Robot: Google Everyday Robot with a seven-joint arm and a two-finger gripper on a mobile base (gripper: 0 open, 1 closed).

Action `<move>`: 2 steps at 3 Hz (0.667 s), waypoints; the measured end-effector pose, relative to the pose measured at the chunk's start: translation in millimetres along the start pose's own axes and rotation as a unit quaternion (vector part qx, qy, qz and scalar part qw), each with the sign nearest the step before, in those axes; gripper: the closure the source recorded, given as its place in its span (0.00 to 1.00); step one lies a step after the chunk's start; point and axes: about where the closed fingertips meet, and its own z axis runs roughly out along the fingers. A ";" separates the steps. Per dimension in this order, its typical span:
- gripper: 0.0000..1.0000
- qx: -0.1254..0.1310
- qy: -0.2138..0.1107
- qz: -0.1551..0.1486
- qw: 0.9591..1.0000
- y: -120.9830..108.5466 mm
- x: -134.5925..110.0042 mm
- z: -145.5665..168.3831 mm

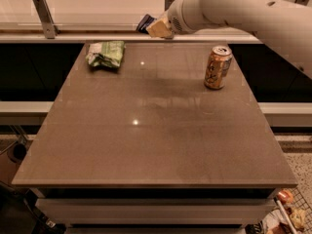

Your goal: Move rxbar blueberry near green jalapeno chip bag

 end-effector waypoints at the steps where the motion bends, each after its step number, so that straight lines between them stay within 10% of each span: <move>1: 1.00 0.006 -0.004 0.001 1.000 -19.1 -7.2 26.8; 2: 1.00 0.003 -0.013 0.006 1.000 -30.4 -11.7 50.4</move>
Offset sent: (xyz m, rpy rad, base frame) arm 0.0932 0.0128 -0.0031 0.0547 -0.0185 0.0047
